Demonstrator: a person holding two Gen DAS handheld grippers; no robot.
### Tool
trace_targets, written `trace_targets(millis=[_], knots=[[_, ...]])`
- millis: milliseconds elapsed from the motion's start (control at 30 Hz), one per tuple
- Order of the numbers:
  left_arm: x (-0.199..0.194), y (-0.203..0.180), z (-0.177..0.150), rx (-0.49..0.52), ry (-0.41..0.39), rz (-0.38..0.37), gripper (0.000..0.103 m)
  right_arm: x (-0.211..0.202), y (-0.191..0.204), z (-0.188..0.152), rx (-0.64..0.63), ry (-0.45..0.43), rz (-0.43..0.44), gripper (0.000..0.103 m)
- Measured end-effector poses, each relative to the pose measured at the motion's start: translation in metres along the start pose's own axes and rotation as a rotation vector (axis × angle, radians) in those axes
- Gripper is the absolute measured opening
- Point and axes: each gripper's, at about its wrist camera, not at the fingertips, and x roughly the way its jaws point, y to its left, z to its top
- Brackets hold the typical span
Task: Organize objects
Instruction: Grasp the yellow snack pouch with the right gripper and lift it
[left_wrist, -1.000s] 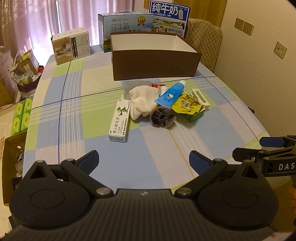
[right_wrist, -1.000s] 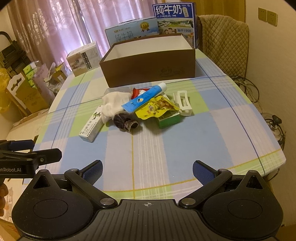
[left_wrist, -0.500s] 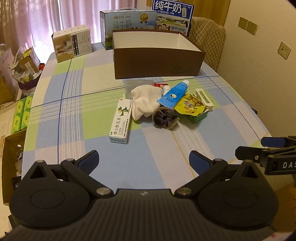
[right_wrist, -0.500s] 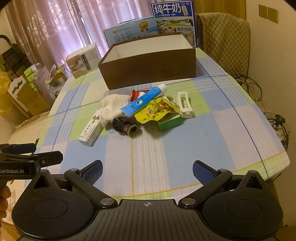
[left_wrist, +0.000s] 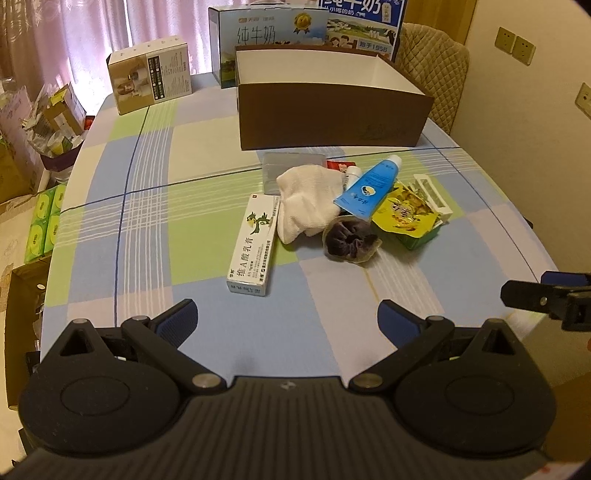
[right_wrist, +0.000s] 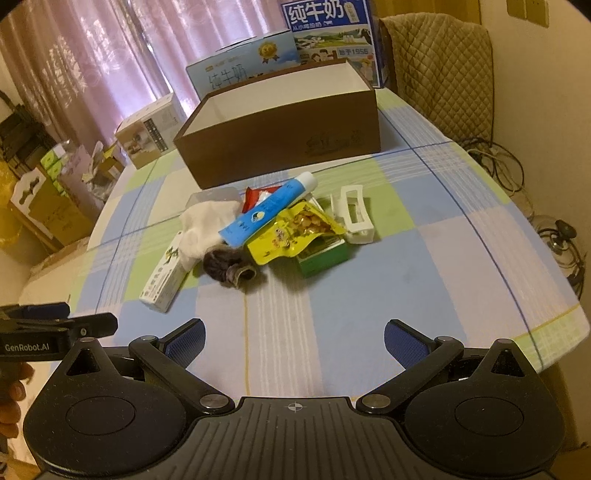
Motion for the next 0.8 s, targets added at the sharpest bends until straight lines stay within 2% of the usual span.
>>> trace_targets(millis=[200, 367, 567, 800], knots=[[0.013, 0.002, 0.01, -0.004, 0.011, 0.017, 0.102, 0.021, -0.018, 0.013, 0.089, -0.008, 0.068, 0.091], [0.025, 0.007, 0.018, -0.021, 0.026, 0.038, 0.102, 0.041, -0.037, 0.027, 0.231, -0.037, 0.176, 0.068], [0.036, 0.014, 0.027, -0.038, 0.038, 0.068, 0.102, 0.068, -0.059, 0.038, 0.405, -0.043, 0.267, 0.051], [0.047, 0.022, 0.038, -0.06, 0.047, 0.099, 0.102, 0.097, -0.079, 0.045, 0.53, -0.019, 0.301, 0.04]])
